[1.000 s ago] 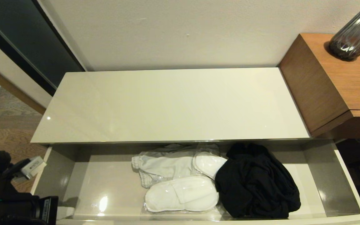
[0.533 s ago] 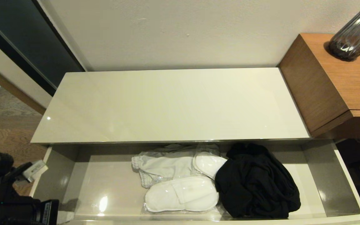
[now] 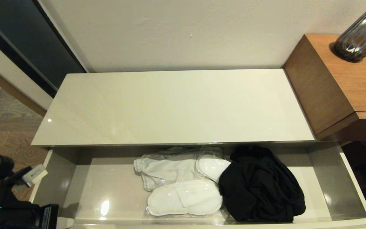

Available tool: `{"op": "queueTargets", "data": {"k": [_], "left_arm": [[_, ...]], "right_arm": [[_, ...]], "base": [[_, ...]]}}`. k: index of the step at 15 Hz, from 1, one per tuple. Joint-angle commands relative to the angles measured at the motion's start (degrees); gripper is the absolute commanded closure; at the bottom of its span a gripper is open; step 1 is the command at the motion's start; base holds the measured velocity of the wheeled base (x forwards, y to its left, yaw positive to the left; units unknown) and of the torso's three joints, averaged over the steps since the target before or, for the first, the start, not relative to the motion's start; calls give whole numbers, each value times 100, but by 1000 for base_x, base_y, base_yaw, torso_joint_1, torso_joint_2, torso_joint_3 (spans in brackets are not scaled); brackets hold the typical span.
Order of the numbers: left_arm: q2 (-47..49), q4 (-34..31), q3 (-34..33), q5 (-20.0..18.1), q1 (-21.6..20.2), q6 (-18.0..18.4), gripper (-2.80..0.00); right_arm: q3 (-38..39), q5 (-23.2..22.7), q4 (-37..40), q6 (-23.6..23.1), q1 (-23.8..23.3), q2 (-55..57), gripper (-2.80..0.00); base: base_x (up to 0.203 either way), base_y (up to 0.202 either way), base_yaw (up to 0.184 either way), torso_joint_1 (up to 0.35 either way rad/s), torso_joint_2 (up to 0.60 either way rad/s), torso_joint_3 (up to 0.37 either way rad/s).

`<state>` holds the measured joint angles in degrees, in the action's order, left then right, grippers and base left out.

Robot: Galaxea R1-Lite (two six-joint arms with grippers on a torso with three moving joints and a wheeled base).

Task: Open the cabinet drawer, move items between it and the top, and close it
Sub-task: Take out the disposable slippers from the drawer

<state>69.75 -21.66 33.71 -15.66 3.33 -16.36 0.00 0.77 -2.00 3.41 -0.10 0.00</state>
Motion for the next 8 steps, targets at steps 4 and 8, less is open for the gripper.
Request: {"op": "queueTargets", "data": {"k": [4, 8], "left_arm": [[119, -31, -76, -86, 1, -16, 0], [118, -16, -91, -86, 1, -8, 0]], "right_arm": [[0, 2, -2, 2, 1, 9, 0], [0, 2, -2, 2, 1, 9, 0]], "base": [[0, 0, 0, 0, 0, 0], [0, 0, 0, 0, 0, 0]]}}
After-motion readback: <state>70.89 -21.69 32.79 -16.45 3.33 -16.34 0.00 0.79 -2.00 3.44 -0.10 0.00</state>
